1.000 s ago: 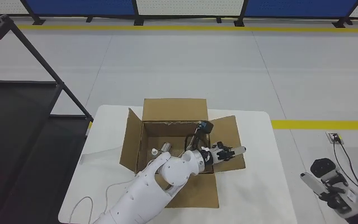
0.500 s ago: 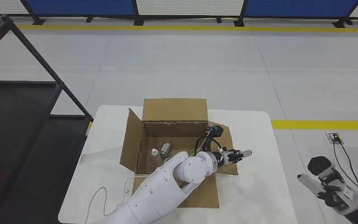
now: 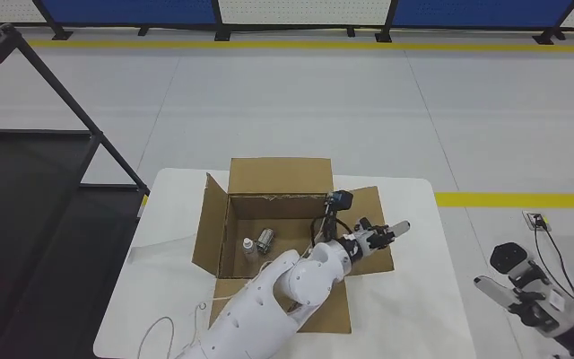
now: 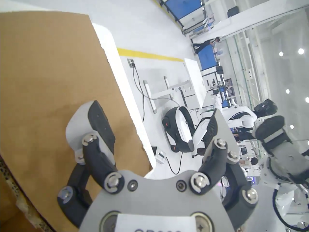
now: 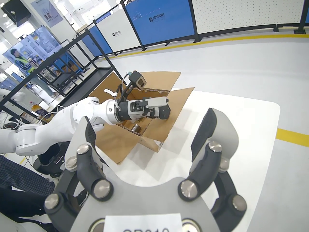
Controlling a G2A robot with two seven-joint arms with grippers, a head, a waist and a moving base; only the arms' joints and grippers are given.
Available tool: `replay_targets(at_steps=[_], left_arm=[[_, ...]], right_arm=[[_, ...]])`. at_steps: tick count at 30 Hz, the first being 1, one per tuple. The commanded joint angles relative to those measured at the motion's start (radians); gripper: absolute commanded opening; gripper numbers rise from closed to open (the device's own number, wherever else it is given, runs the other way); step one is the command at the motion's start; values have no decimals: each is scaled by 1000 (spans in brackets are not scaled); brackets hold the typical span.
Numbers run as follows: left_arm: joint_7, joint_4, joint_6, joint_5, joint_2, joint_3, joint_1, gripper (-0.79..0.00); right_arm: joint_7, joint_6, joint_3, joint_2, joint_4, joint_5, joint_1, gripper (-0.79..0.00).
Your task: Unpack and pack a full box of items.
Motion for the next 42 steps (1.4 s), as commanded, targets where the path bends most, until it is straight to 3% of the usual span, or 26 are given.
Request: replay_targets(at_steps=[1,8,14,33,37,42], left_arm=[[10,-119,11,53,25,-57,77,0],[-25,-575,84,271,113,-279,417,0],[-43,-786,81,328,148,-416,648,0],[-29,-797,86,305,147,-437,646,0],[-30,-814,102,262,146,-488,602,0],[-49,-846,123,187,149,-608,561,0]], right_arm=[[11,4,-9,6,-6,-3,15,0],[57,26,-60,30,-37,-27,92,0],[87,34,-141,49,-75,-87,153,0],[78,29,-184,56,-96,-117,174,0],[103,22,-218,69,-113,-147,236,0],[214,32,-272,94,-134,-184,352,0]])
